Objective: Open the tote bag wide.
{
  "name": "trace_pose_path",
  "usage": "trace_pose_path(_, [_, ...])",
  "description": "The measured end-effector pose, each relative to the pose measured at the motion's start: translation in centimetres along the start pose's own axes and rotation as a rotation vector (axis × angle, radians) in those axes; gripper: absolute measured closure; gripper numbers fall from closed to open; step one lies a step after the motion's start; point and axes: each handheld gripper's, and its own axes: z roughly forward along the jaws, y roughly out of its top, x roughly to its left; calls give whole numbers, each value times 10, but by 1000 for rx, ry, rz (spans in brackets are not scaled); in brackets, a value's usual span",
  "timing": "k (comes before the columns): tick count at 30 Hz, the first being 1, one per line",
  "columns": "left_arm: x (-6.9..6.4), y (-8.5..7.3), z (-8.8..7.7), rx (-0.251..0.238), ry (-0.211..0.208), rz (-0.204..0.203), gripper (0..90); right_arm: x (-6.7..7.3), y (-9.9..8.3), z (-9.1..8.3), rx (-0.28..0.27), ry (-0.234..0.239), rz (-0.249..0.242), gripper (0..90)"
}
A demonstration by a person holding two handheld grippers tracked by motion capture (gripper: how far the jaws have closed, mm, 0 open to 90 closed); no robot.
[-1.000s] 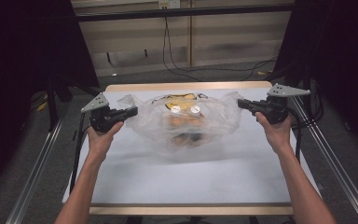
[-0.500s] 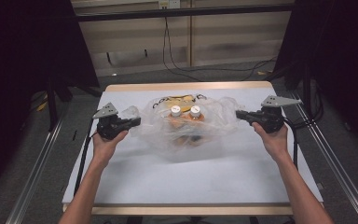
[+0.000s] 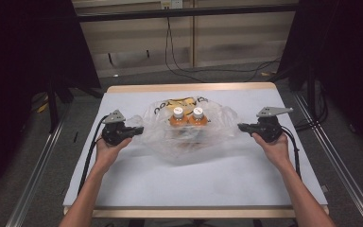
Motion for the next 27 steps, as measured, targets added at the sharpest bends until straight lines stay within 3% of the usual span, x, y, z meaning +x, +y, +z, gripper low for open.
trace_pose_path(6, [4,-9,10,57,15,4,899,-6,-12,9,68,-11,7,900])
trace_pose_path(7, [4,-11,11,67,12,-13,899,-7,-14,10,80,-12,16,900])
trace_pose_path(10, [6,-15,14,107,33,3,899,-10,-19,15,115,-18,18,900])
trace_pose_path(15, [10,-21,18,117,14,-15,899,-16,-24,19,163,-26,12,900])
trace_pose_path(17, [9,-21,19,128,16,-9,899,-18,-25,17,160,-28,34,900])
trace_pose_path(21, [4,-26,29,190,17,31,898,-15,-29,24,222,-37,6,900])
trace_pose_path(24, [5,-26,29,189,16,25,898,-16,-30,26,221,-39,14,900])
trace_pose_path(27, [6,-26,28,178,2,-7,879,-16,-31,25,212,-32,17,900])
